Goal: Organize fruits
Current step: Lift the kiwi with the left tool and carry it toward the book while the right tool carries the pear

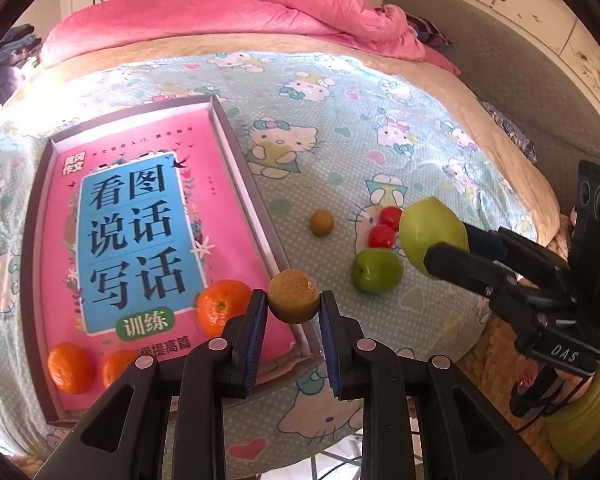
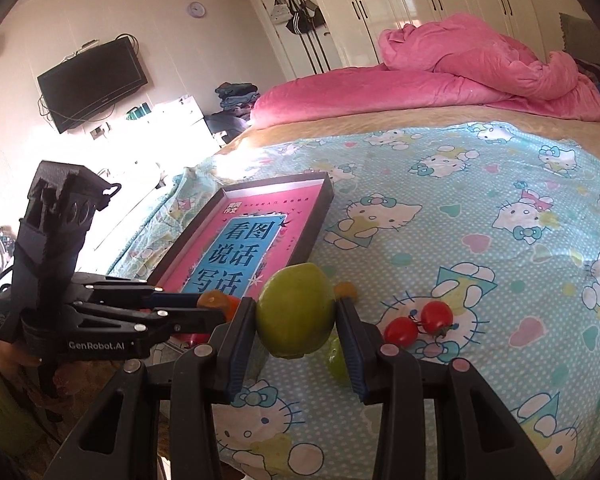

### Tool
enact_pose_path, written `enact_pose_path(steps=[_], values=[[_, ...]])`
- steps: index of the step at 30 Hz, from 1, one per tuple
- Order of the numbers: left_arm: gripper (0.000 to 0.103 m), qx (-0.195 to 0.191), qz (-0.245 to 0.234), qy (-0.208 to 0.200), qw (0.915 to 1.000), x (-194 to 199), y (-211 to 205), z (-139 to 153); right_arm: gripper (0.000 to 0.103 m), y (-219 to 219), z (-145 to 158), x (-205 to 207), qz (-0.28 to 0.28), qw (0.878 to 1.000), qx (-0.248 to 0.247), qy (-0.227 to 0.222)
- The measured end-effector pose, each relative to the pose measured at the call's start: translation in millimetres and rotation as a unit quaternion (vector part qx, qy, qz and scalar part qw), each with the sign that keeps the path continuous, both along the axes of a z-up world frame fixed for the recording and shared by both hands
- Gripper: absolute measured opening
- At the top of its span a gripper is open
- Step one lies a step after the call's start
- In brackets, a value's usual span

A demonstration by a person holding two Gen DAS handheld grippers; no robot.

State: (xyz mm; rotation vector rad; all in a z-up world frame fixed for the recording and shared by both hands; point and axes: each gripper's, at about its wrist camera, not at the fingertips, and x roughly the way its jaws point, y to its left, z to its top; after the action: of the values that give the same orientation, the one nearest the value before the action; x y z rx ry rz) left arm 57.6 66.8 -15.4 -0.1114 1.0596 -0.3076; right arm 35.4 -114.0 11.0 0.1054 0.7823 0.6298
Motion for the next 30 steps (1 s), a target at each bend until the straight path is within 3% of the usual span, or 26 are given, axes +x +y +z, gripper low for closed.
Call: enact_pose_path(steps=[10, 20, 30], values=[[0.027, -0.001, 0.039, -0.013, 0.9992, -2, 30, 8, 0.041, 19, -1, -5, 0.018, 1.0, -0.007, -0.002], [0.027, -0.005, 0.108, -0.023, 0.9939, -1, 88, 13, 0.041, 45, -6, -10, 0.039, 0.999, -0.01, 0.008], [0.027, -0.011, 0.144, -0.018, 0.9894, 0, 121, 10, 0.041, 80, -15, -14, 0.07, 0.997, -0.02, 0.015]])
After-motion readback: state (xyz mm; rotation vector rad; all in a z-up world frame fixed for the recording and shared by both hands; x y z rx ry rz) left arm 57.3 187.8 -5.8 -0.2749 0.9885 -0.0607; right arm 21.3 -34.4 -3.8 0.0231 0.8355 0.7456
